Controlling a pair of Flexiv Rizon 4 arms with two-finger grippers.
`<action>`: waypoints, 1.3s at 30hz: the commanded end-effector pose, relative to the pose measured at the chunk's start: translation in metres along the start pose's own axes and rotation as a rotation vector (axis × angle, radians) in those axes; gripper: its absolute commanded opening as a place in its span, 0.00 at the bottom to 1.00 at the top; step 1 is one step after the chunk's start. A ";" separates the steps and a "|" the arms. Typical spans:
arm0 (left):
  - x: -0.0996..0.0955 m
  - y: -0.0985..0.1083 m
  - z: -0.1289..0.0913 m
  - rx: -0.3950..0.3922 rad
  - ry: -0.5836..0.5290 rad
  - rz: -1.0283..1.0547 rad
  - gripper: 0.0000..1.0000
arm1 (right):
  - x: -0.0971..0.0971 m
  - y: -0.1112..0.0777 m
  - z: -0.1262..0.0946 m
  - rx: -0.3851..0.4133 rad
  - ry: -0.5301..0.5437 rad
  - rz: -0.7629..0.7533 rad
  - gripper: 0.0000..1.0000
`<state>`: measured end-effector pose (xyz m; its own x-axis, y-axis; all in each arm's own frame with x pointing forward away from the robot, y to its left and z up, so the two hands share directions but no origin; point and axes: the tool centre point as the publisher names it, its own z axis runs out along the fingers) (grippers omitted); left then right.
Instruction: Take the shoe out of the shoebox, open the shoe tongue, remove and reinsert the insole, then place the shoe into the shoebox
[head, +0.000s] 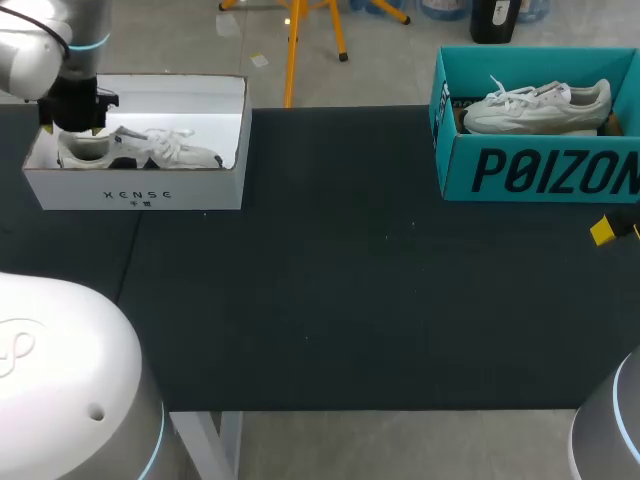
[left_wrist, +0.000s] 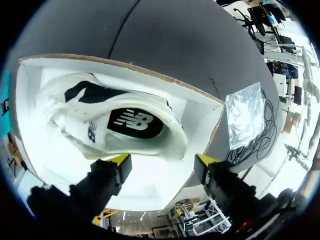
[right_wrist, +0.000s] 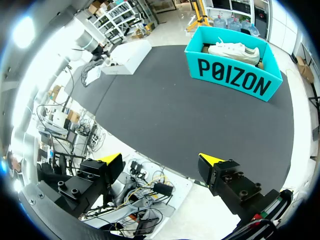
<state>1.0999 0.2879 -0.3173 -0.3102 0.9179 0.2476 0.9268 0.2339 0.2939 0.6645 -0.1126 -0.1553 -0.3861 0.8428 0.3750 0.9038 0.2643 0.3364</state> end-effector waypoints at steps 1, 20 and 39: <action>0.004 -0.018 -0.050 -0.017 -0.069 -0.008 1.00 | 0.000 0.002 0.001 0.004 -0.001 0.001 1.00; -0.009 -0.036 -0.084 0.008 -0.176 0.000 1.00 | -0.022 0.015 -0.001 0.002 -0.005 0.003 1.00; -0.009 -0.036 -0.084 0.008 -0.176 0.000 1.00 | -0.184 0.179 0.015 0.151 -0.280 -0.040 1.00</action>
<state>1.0505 0.2444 -0.2527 -0.2689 0.9599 0.0794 0.9287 0.2365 0.2856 0.8191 -0.2281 -0.1843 -0.3714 0.9239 0.0921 0.8681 0.3104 0.3874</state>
